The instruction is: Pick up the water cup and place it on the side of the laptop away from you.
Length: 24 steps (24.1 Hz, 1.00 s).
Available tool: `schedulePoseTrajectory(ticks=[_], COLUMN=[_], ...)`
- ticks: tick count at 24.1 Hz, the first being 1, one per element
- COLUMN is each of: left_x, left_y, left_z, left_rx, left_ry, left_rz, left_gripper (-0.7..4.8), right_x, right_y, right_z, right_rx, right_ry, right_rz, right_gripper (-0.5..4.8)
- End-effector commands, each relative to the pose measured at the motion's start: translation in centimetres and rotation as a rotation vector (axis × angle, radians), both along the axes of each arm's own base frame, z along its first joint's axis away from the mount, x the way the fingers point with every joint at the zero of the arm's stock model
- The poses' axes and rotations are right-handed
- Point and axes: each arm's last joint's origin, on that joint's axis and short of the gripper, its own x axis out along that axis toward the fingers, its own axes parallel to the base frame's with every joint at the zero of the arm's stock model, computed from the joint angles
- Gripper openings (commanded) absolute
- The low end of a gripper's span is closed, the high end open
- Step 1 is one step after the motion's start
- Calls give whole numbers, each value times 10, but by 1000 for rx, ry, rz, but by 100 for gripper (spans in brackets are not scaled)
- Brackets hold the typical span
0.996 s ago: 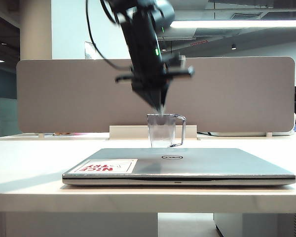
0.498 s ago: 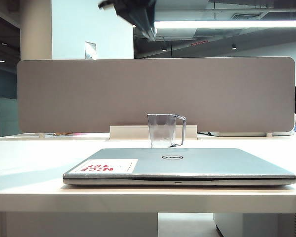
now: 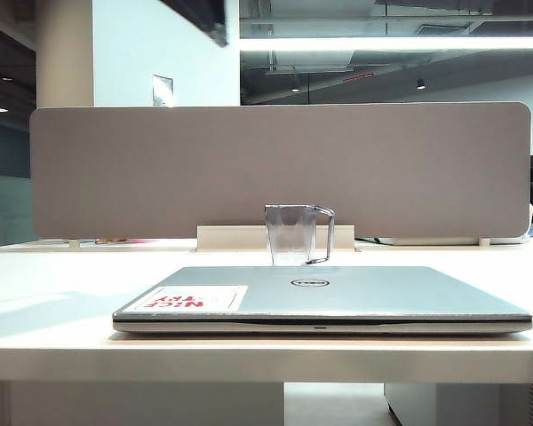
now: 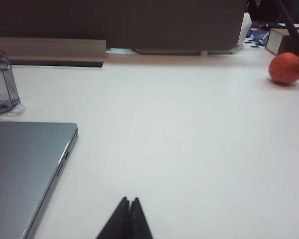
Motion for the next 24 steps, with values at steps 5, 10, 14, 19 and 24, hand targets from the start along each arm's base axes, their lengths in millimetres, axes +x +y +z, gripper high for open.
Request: schedulePoseTrajectory(ticks=[5,10,14,19,24], left_x=[-44,-85,-112,-134,-146], left_y=[60,87,104,118,133], left_z=[-16,-59,-94,-127,-171], left_rx=[-93,-148,-188,-217,-243], left_ry=[-114,-199,-220,-288,-235], left_rz=[107,154,235,270,331], left_gripper=[-6,-6,-6,-6,-6], right_x=[0,0,0,0,0], right_y=[0,0,0,0,0], right_z=[-1,-1,-1,-1,-1], right_rx=[-3,-3,-3,-3,-3], right_ry=[-2,-2,-2,-2,-2], right_rz=[-4,-4,-4,-4,-4], right_gripper=[-1,-1,-1,-1,-1])
